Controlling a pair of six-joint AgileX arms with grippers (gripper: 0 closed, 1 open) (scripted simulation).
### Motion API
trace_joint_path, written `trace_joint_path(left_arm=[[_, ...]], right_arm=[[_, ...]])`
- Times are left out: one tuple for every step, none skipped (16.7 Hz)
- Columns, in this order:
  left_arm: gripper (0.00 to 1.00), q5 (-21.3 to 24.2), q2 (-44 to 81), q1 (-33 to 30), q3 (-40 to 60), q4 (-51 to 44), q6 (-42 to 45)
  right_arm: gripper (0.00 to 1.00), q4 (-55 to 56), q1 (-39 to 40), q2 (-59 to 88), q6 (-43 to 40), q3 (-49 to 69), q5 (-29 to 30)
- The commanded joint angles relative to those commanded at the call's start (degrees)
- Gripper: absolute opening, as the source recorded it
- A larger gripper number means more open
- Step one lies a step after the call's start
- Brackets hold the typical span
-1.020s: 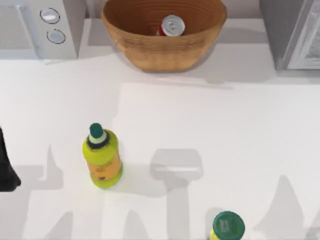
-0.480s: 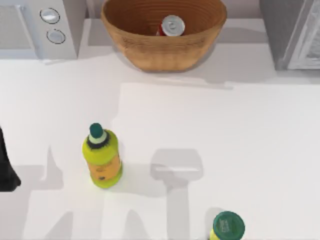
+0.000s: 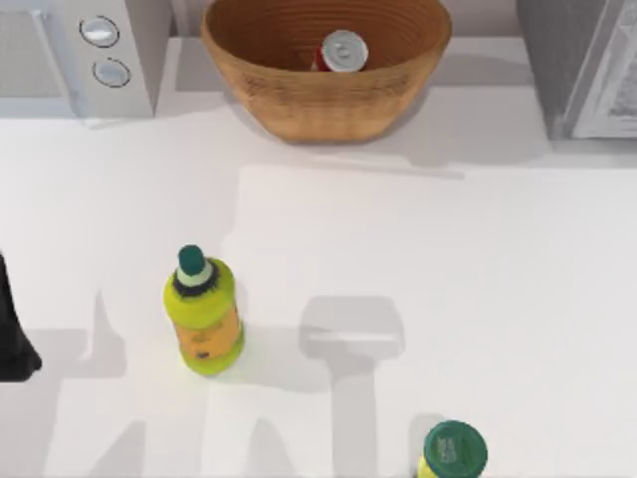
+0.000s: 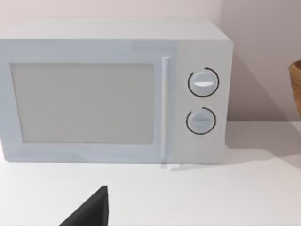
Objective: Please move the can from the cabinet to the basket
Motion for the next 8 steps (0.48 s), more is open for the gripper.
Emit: trace_joint_path(left_arm=[[1.00,0.00,0.00,0.00,0.00,0.00,0.00],[1.00,0.00,0.00,0.00,0.00,0.00,0.00],[1.00,0.00,0.00,0.00,0.00,0.00,0.00],[1.00,0.00,0.00,0.00,0.00,0.00,0.00],[1.00,0.00,0.00,0.00,0.00,0.00,0.00],[1.00,0.00,0.00,0.00,0.00,0.00,0.00],[1.00,0.00,0.00,0.00,0.00,0.00,0.00],[1.00,0.00,0.00,0.00,0.00,0.00,0.00]], right_arm=[[1.00,-2.28,-0.21,-0.09,0.00,2.36,-0.25],[1.00,-5.15,-0.47,-0.22,0.00,5.23,-0.52],[1.00,-8.61,-0.74,-0.40,0.00,8.55,-0.79],[1.00,-12.64,-1.02,-0.65,0.00,12.27,-1.03],[1.00,-17.22,-1.27,-0.98,0.00,16.36,-1.25],[1.00,-22.22,-1.50,-1.39,0.00,20.70,-1.44],[1.00,-27.58,-1.70,-1.87,0.00,25.22,-1.61],[1.00,-33.24,-1.87,-2.42,0.00,29.86,-1.74]])
